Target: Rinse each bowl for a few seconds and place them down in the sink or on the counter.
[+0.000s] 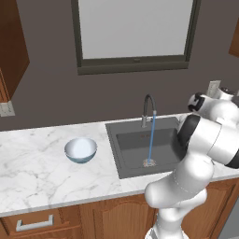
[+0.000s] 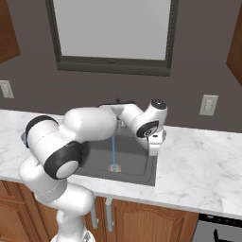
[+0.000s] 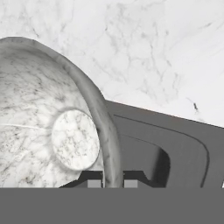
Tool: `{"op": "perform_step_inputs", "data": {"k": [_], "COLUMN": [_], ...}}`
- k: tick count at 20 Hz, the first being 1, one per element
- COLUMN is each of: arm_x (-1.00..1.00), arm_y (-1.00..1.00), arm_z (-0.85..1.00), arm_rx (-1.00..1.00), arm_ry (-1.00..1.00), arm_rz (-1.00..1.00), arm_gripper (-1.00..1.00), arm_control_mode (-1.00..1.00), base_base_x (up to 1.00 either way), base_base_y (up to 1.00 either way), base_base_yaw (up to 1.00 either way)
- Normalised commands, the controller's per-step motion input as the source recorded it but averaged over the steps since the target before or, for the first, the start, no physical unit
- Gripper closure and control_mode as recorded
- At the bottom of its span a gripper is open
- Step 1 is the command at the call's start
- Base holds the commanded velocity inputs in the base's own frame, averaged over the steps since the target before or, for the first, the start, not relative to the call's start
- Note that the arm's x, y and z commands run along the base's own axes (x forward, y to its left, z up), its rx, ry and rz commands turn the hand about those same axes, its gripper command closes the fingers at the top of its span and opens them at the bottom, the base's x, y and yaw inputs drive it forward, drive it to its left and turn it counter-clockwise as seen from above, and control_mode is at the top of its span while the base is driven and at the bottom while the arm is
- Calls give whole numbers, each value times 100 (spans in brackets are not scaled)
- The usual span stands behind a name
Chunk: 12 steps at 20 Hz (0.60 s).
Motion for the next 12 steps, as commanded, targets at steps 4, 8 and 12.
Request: {"op": "perform_step_inputs", "data": {"k": [4, 8, 12], "arm_x": [23, 22, 24], "arm_y": [23, 26, 26], "arm_z": [-1, -4, -6], "arm_rx": [0, 0, 0], "arm_ry": [8, 8, 8], "arm_rz": [9, 9, 9], "arm_gripper": [100, 100, 100], "arm_control_mode": [-100, -100, -100], "base_base_x": [0, 0, 0], "base_base_y": [0, 0, 0], "base_base_yaw": [0, 0, 0]}}
